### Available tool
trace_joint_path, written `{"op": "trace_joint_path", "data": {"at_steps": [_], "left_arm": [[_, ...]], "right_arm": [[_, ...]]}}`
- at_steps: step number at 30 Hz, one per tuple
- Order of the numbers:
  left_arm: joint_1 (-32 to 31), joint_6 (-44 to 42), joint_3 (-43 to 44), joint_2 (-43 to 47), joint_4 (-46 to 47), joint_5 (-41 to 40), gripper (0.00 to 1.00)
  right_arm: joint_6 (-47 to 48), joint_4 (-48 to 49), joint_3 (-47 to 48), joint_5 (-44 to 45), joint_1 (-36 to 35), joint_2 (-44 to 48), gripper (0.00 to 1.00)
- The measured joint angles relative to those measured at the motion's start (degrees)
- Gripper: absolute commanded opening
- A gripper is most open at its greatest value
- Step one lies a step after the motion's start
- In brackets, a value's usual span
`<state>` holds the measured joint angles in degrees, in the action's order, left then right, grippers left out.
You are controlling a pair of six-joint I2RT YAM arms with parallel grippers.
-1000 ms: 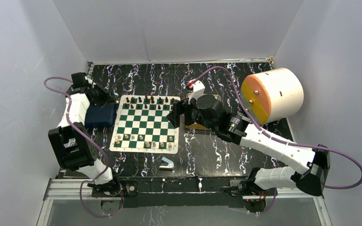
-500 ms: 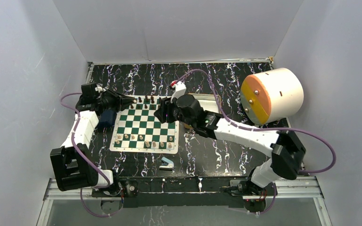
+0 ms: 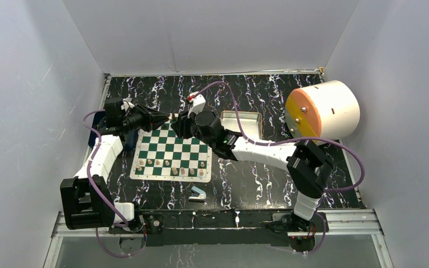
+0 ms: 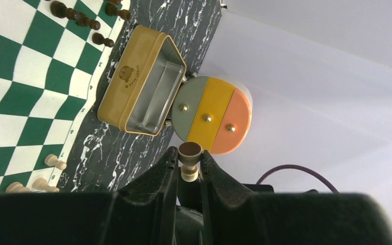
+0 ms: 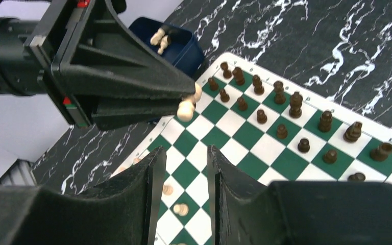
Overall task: Set up the chess pieces on the board
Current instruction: Place the chess piece on the chessboard.
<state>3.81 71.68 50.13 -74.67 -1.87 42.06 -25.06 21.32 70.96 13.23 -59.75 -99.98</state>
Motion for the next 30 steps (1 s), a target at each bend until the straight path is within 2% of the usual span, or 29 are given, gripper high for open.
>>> {"op": "trace_joint_path", "data": {"at_steps": [10, 18, 26, 30], "left_arm": [[-1.70, 4.31, -0.81, 0.44, 4.81, 1.57, 0.06], [-1.73, 7.06, -2.62, 0.76, 9.20, 0.63, 0.05], [-1.68, 8.83, -3.80, 1.29, 11.34, 0.22, 0.05], [-1.68, 8.98, -3.80, 1.29, 11.78, 0.09, 0.04]], "right_arm": [[3.67, 7.30, 2.60, 2.99, 0.00, -4.22, 0.42], [5.84, 8.00, 3.96, 3.87, -0.11, -5.84, 0.33], [6.25, 8.81, 3.98, 5.35, -0.39, -5.92, 0.37], [6.64, 9.55, 3.93, 6.78, -0.37, -5.90, 0.43]]}}
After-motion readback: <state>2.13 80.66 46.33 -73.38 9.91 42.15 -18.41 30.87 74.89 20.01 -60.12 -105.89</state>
